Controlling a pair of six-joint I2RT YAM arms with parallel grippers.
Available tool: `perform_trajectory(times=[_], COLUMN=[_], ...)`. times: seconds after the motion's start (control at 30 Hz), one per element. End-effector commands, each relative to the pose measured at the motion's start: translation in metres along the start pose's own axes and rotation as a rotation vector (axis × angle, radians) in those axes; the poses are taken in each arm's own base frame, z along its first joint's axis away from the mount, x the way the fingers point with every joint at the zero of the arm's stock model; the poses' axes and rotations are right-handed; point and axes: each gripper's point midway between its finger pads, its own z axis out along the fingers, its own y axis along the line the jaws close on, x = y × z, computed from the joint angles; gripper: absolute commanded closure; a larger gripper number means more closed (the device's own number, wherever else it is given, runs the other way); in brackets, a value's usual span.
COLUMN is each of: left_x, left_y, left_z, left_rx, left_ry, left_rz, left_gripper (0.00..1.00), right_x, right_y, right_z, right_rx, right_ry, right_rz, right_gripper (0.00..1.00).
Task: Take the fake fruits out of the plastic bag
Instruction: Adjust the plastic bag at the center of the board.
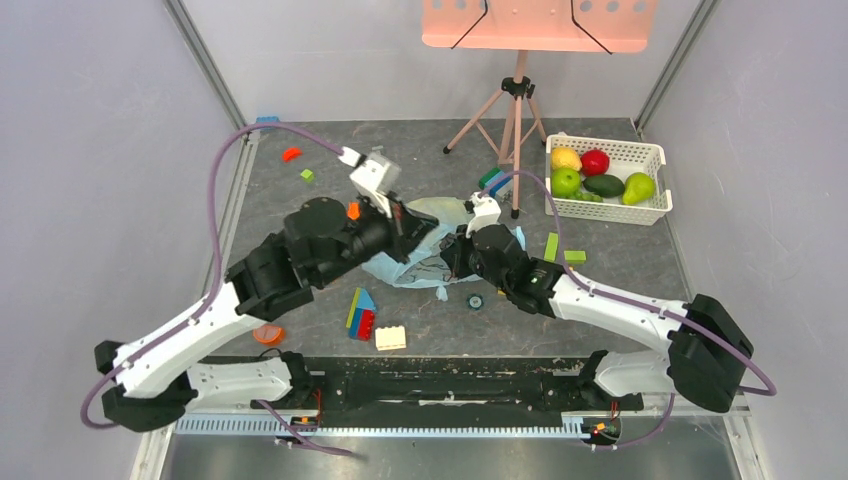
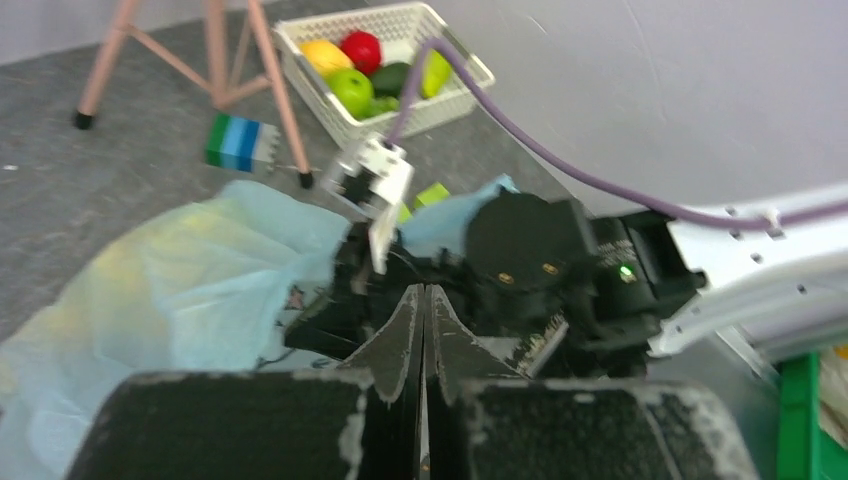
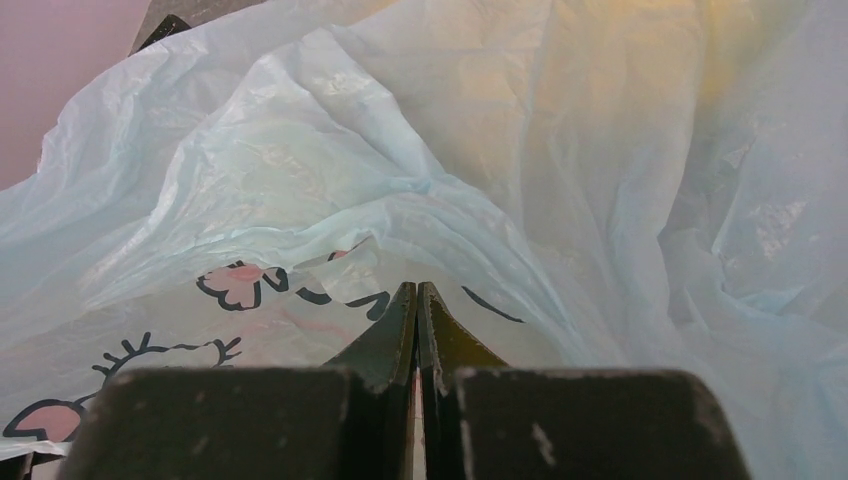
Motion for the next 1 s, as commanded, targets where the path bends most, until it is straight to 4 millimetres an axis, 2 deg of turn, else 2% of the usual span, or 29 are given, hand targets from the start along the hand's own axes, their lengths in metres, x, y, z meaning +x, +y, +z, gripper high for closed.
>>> perform_trajectory(times=[0.0, 0.27, 0.43, 0.67, 0.97], left_x=[-0.01, 0.049, 0.083, 0.114, 0.15], left_y=[-0.02, -0.041, -0.039, -0.007, 0.015], left_z=[0.0, 0.011, 0.021, 0.027, 0.039], left_rx=[-0.048, -0.106, -0.167, -0.321, -0.373], left_ry=[-0.038, 0.101, 0.16, 0.175, 0.216], left_rz=[-0.032, 0.011, 0.03, 0.069, 0.067], left_gripper=[0.98, 0.98, 0.98, 0.98, 0.98], right_x=[-0.017, -0.013, -0.011, -0.01, -0.009], right_y=[0.01, 0.006, 0.003, 0.0, 0.001], right_z=[-0.005, -0.004, -0.005, -0.008, -0.01], right_rx=[-0.065, -0.081, -0.082, -0.08, -0.093], right_ry=[-0.055, -0.047, -0.048, -0.051, -0.052], right_rz=[0.092, 0.128, 0.14, 0.146, 0.157], right_gripper=[1.0, 1.0, 1.0, 1.0, 1.0])
